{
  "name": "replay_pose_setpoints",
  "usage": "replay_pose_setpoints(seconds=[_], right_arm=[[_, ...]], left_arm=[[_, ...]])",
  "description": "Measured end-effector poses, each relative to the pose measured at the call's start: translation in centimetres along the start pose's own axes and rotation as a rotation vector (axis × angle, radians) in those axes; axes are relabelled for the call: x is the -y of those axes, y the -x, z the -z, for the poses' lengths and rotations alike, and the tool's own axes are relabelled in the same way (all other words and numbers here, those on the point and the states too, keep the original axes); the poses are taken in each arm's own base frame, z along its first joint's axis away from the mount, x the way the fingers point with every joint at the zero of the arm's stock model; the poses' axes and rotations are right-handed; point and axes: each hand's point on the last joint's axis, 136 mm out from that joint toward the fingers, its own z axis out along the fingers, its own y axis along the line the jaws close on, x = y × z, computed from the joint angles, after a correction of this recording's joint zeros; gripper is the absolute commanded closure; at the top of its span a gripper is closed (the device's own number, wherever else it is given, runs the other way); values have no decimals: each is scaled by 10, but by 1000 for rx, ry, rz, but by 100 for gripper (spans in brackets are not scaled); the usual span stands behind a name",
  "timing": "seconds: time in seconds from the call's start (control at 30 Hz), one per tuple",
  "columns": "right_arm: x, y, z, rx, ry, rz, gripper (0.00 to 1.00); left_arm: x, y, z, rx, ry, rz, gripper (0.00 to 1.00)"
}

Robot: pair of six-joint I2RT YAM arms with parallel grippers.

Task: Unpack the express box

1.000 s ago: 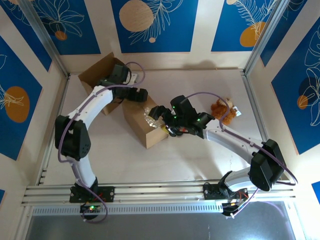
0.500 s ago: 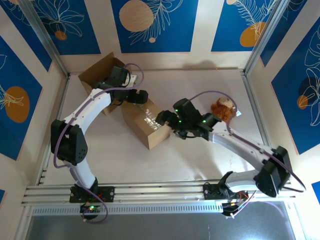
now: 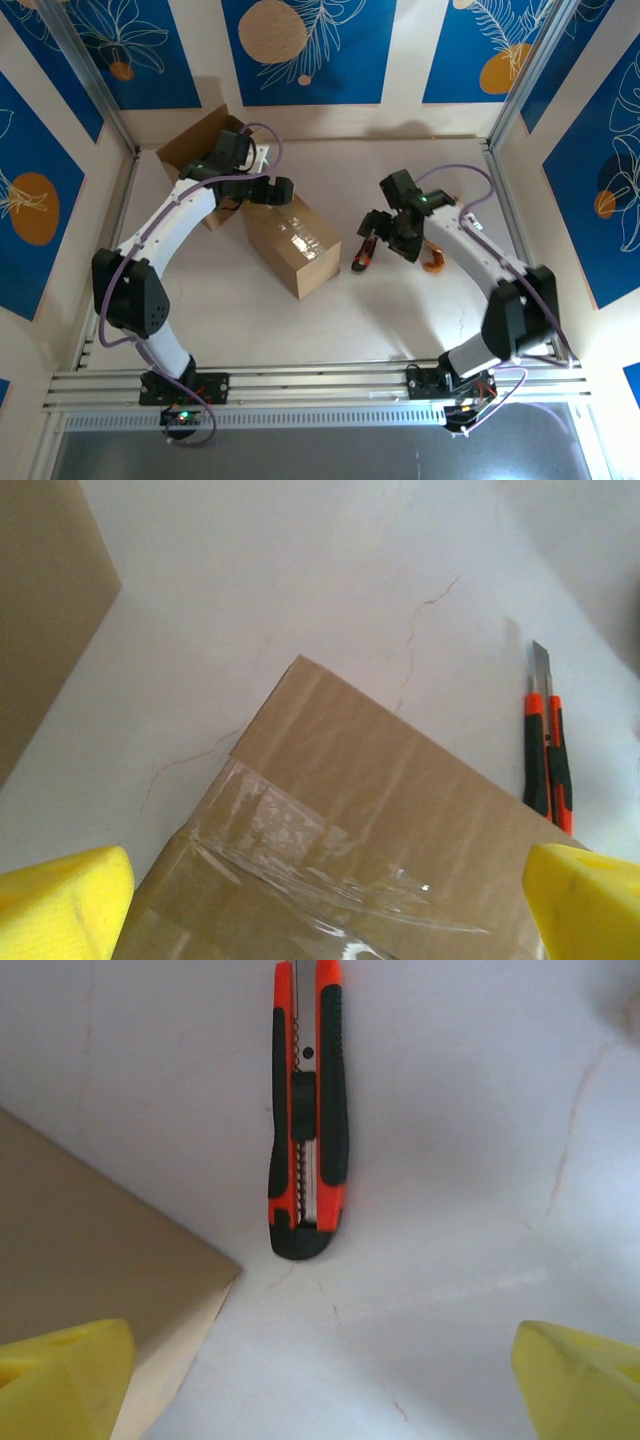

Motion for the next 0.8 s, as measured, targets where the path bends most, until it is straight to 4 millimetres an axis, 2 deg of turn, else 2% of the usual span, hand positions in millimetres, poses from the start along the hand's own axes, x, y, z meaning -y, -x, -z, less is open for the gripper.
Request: replay_pose_setpoints(seconds=[0.2,0.4,0.53,0.8], right_arm=[[-22,16,-45,-62,-77,30,8],[-24,4,-84,-142,-158,46,14],[-19,-8,-96,-183,-203,49,19],[-9,-21,-107,-203,-233,25,28]], left_arm=[[0,1,6,13,4,-3,0],[-7,-8,2,-6,33,2,0],[-5,-3,14,26,37,-4,0],[5,5,50,94,25,-14,0]])
